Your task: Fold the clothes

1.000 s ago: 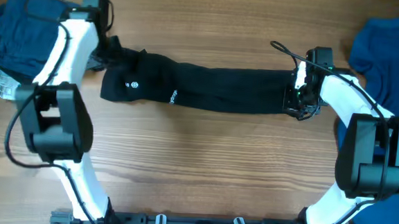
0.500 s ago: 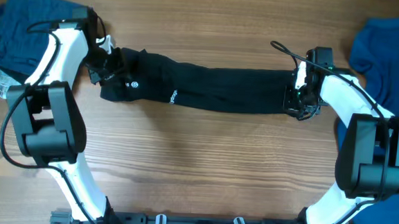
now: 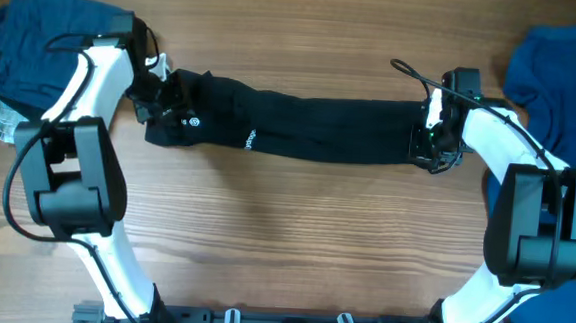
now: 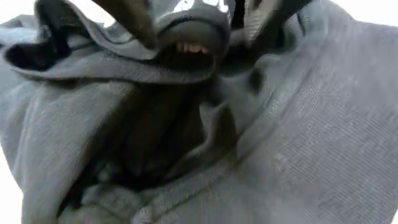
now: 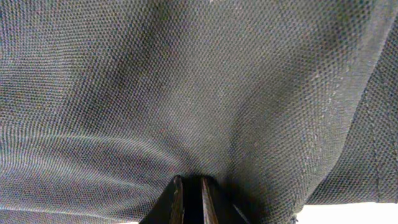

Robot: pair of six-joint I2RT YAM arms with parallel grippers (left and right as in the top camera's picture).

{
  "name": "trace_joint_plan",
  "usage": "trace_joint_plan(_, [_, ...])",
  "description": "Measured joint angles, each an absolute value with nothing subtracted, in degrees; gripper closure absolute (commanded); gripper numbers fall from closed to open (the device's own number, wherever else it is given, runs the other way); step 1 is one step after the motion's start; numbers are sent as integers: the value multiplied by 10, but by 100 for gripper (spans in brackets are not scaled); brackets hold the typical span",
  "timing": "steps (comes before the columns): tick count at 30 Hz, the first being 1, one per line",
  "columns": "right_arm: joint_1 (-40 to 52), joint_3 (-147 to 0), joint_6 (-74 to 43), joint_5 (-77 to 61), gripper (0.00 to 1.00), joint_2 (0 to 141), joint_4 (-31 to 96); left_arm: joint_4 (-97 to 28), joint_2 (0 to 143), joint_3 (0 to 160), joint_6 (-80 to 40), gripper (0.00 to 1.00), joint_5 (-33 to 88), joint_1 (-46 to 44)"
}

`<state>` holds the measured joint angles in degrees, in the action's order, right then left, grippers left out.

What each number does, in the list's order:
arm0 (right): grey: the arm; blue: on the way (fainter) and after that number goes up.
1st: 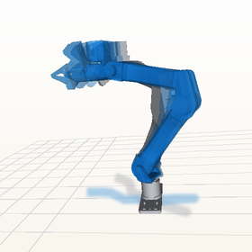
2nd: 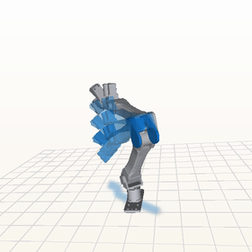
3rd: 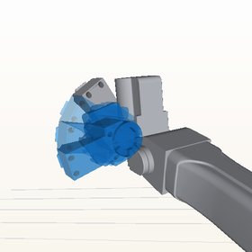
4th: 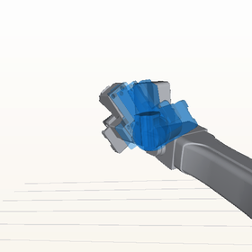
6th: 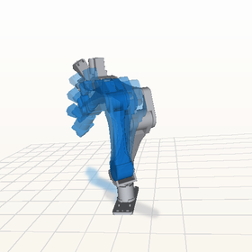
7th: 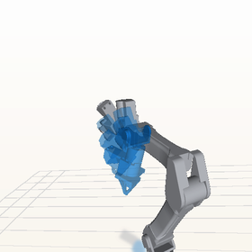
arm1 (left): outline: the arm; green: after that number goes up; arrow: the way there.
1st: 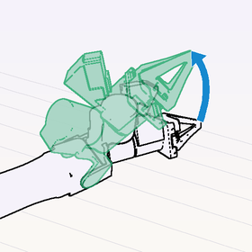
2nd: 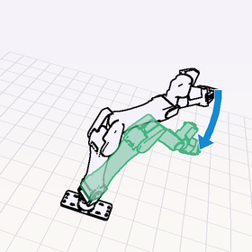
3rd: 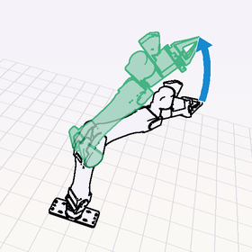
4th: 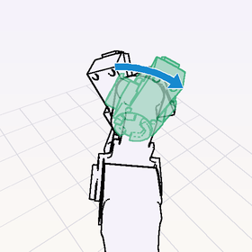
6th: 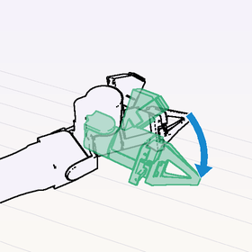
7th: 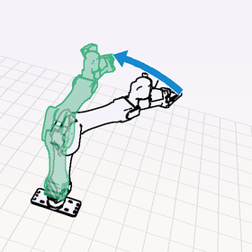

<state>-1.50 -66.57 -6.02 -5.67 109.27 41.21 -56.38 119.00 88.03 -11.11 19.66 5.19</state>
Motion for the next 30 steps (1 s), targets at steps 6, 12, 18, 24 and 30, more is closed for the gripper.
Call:
trace_joint_plan(6, [-15, -666, -60, -57, 87, 1093, 412, -532, 1190, 865, -111, 92, 196, 49])
trace_joint_plan(12, [-15, -666, -60, -57, 86, 1093, 413, -524, 1190, 873, -110, 84, 117, 49])
trace_joint_plan(18, [-15, -666, -60, -57, 83, 1093, 413, -512, 1190, 878, -123, 57, 86, 49])
trace_joint_plan(24, [-14, -669, -62, -57, 69, 1092, 419, -525, 1123, 1006, -147, 53, 191, 33])
trace_joint_plan(30, [-14, -754, -29, -172, 66, 1063, 431, -538, 1127, 1008, -149, 46, 177, -8])
